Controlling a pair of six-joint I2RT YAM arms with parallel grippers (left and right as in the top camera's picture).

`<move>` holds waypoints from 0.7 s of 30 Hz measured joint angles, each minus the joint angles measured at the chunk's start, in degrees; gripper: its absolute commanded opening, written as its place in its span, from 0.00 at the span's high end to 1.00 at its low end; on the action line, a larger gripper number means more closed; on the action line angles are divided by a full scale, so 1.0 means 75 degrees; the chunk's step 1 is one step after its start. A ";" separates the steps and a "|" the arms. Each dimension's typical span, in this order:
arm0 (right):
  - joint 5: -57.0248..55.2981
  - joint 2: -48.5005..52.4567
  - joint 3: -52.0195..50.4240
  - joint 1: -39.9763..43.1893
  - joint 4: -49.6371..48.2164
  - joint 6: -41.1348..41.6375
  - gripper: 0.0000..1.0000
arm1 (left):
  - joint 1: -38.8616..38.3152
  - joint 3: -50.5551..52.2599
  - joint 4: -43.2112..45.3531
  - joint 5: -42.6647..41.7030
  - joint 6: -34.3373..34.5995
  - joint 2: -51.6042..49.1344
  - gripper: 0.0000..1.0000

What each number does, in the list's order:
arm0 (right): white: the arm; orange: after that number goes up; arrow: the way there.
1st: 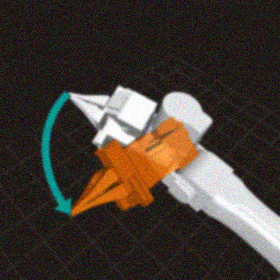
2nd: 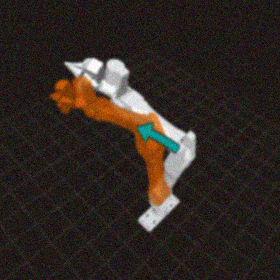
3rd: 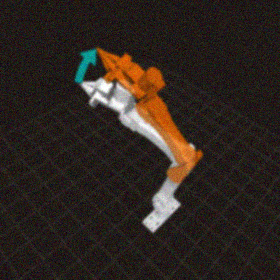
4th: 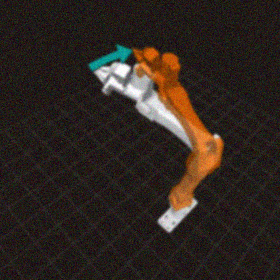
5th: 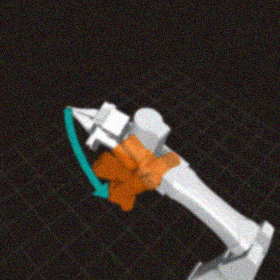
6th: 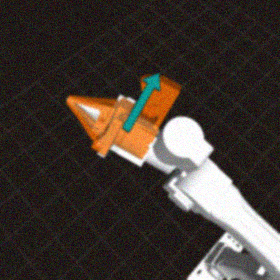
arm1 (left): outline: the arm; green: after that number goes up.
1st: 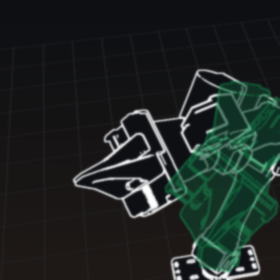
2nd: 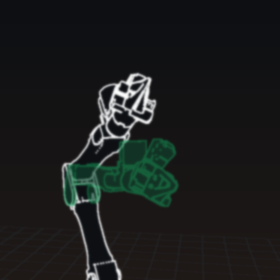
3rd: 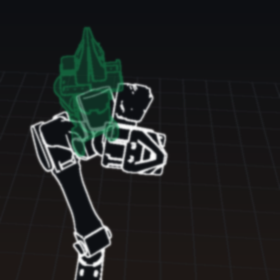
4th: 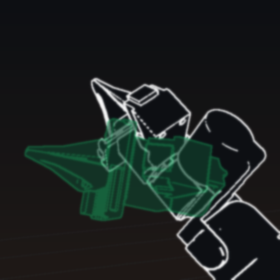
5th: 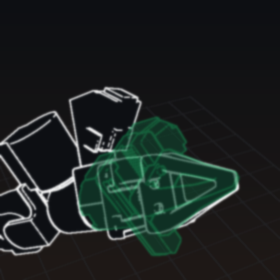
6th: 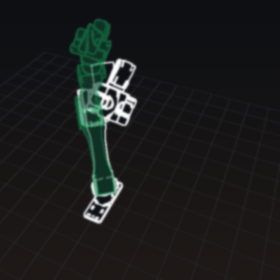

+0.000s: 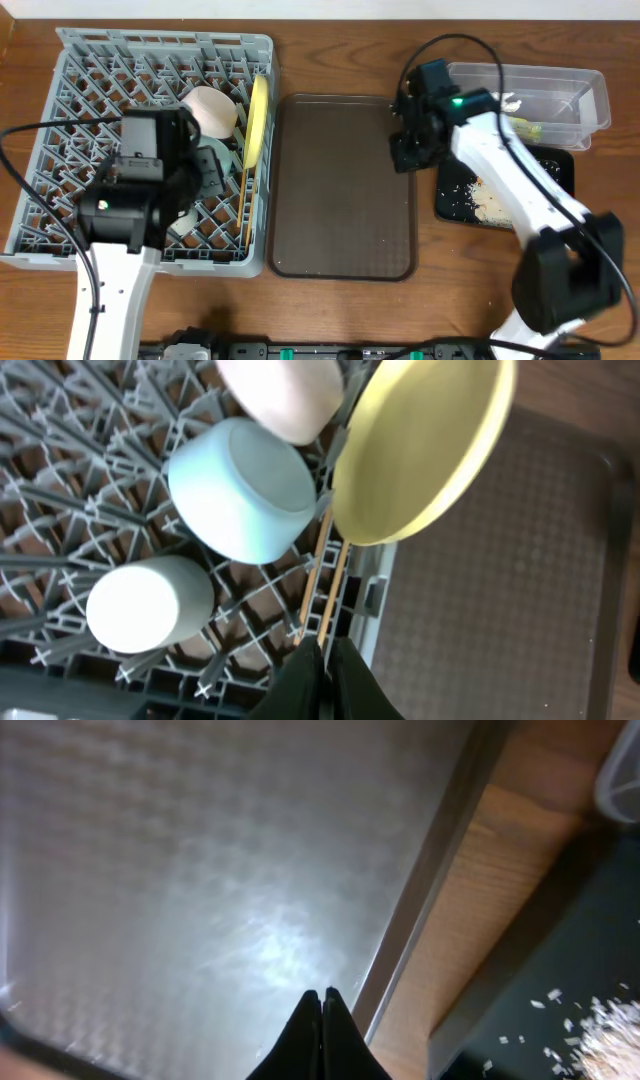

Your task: Sort waste into correct bins and load items into the dishwasher

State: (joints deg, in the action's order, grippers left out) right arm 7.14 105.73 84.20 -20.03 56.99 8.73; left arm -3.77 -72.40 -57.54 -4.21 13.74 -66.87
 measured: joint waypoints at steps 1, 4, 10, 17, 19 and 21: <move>-0.0076 0.0149 -0.0006 -0.0006 -0.0076 0.0073 0.99 | 0.0090 0.0000 -0.0041 -0.0061 0.0000 -0.0055 0.92; -0.0335 0.0525 -0.0009 -0.0012 -0.0207 0.0318 0.99 | 0.0254 0.0000 -0.0111 -0.0195 0.0003 -0.0236 0.92; -0.0679 0.1128 -0.0009 -0.0012 -0.0385 0.0600 0.99 | 0.0291 0.0000 -0.0143 -0.0280 0.0000 -0.0513 0.92; -0.1043 0.1708 -0.0012 -0.0012 -0.0417 0.0831 0.99 | 0.0291 0.0000 -0.0169 -0.0329 0.0003 -0.0629 0.92; -0.1148 0.1763 -0.0026 -0.0012 -0.0443 0.0944 0.99 | 0.0291 0.0000 -0.0172 -0.0341 0.0000 -0.0629 0.92; -0.1233 0.1769 -0.0029 -0.0017 -0.0443 0.1008 0.99 | 0.0291 0.0000 -0.0181 -0.0350 0.0000 -0.0629 0.92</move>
State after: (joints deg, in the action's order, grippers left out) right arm -2.11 119.00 83.99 -20.16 53.67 16.29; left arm -1.58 -72.40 -58.89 -6.83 13.74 -71.59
